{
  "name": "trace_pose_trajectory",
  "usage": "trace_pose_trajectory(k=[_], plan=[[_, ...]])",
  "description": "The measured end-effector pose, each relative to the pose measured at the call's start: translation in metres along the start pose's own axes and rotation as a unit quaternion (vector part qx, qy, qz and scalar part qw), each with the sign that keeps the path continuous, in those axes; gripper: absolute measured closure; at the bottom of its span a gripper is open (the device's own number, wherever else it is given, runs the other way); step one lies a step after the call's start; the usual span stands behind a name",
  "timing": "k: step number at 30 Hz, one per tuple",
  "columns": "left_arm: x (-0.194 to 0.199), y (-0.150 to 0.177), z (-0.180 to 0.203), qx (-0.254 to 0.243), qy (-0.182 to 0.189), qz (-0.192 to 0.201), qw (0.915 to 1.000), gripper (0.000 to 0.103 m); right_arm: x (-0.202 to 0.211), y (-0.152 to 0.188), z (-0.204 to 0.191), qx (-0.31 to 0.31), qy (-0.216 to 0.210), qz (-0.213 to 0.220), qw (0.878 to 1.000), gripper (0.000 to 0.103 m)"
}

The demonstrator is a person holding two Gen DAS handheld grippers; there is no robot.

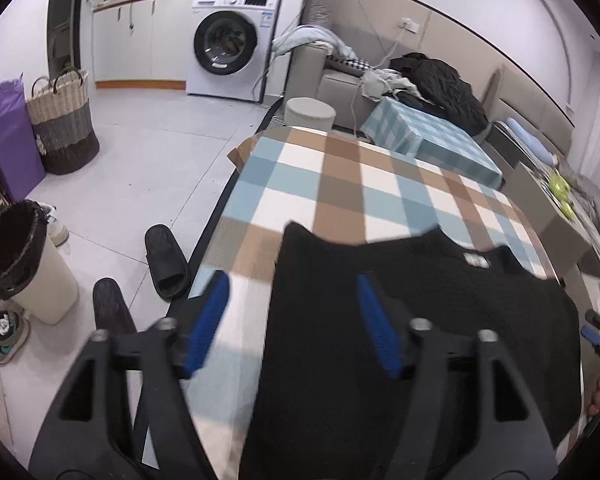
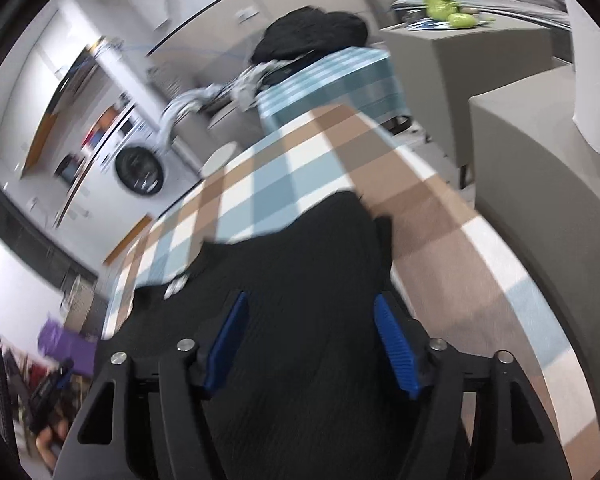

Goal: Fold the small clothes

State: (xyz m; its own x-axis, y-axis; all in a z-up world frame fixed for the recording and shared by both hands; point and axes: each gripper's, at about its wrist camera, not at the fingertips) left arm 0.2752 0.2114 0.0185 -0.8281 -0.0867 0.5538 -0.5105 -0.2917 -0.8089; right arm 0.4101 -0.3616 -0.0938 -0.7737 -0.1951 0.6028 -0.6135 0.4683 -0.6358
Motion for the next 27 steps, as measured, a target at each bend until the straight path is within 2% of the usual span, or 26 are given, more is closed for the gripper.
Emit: trace_pose_trajectory(k=[2, 4, 6, 13, 16, 21, 27], plan=[[0.022, 0.01, 0.007, -0.01, -0.003, 0.004, 0.9999, 0.018, 0.014, 0.009, -0.005, 0.028, -0.005, -0.009, 1.0, 0.026], [0.046, 0.022, 0.013, -0.02, -0.003, 0.011, 0.9997, 0.014, 0.028, 0.019, -0.009, 0.057, -0.007, -0.011, 0.998, 0.015], [0.069, 0.033, 0.018, -0.026, 0.0, 0.016, 0.9995, 0.001, 0.046, 0.031, -0.01, 0.085, -0.007, -0.012, 0.996, 0.013], [0.137, 0.071, 0.021, -0.004, 0.023, 0.036, 0.9991, 0.001, 0.093, 0.069, 0.001, 0.114, -0.011, -0.028, 0.993, 0.013], [0.152, 0.087, 0.017, 0.001, 0.032, 0.026, 0.9992, 0.001, 0.108, 0.083, 0.006, 0.125, -0.01, -0.034, 0.992, 0.013], [0.148, 0.11, 0.009, 0.011, 0.028, -0.003, 0.9996, 0.001, 0.108, 0.097, 0.019, 0.116, -0.006, -0.062, 0.991, 0.013], [0.128, 0.116, 0.0, 0.024, 0.023, -0.019, 0.9993, 0.001, 0.096, 0.106, 0.029, 0.118, -0.017, -0.091, 0.989, 0.014]])
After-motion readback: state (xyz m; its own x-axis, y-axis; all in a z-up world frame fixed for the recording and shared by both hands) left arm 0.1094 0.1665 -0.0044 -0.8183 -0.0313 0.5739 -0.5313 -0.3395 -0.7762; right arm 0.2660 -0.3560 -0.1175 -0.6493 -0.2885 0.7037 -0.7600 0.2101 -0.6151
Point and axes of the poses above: each gripper's, at about its wrist camera, not at the fingertips, and x roughly against the way its jaws point, z to its right, y to its underside, and after that the axes turned 9 degrees about z, right-handed
